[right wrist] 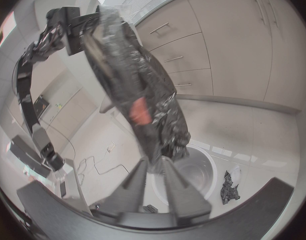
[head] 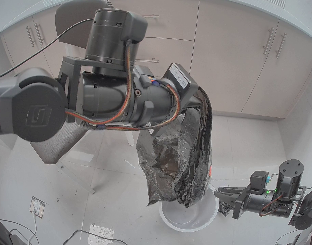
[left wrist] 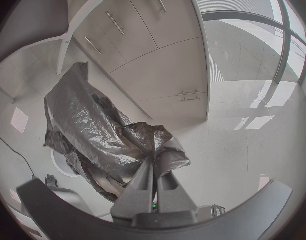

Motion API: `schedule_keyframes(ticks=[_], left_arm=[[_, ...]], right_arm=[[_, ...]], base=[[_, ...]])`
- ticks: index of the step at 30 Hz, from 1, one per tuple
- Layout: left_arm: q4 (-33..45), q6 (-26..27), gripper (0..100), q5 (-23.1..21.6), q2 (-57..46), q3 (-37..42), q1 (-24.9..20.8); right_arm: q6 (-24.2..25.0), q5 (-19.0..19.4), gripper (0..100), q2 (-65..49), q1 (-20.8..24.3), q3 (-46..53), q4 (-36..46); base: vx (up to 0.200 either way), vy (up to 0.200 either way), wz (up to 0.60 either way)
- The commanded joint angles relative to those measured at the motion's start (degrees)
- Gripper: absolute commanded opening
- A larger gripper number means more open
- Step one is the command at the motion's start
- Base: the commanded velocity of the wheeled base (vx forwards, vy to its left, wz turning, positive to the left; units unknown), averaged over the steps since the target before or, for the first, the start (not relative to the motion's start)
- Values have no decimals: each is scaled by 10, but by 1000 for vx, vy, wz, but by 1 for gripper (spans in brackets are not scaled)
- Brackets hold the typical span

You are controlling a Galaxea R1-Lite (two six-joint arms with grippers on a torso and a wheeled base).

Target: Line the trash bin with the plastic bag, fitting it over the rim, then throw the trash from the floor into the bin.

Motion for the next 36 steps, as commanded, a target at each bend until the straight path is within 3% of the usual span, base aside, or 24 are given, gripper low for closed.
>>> schedule_keyframes(ticks=[1,2,3,10,13,18,24,31,33,34,36], left_arm=[[-2,-1,0,3,-1,1,13],[-1,-1,0,2,-11,1,13],[-1,-2,0,3,-13,2,12],[3,-9,0,5,-37,9,4],[5,-55,0,15,-51,10,-7],[3,-61,0,16,-61,30,-14],[4,-62,0,15,-64,31,-15],[4,-63,0,16,-65,35,-19],[4,-63,0,16,-65,35,-19],[3,-63,0,16,-65,36,-19],[3,-63,0,16,-65,37,-19]], right_arm=[[-65,20,100,-9,4,42,0],[-111,44,100,-2,6,51,7],[-112,48,100,4,7,51,7],[-46,38,100,109,18,2,-30],[-16,-5,100,189,14,-51,-92],[-17,-84,100,280,17,-121,-184],[-17,-164,100,343,29,-185,-191],[-16,-225,100,346,41,-207,-194],[-16,-225,100,346,41,-207,-194],[-16,-237,0,343,41,-203,-194],[-15,-243,0,342,41,-201,-194]], base=[[0,0,0],[0,0,0],[0,0,0],[0,0,0],[0,0,0],[0,0,0],[0,0,0],[0,0,0],[0,0,0],[0,0,0],[0,0,0]])
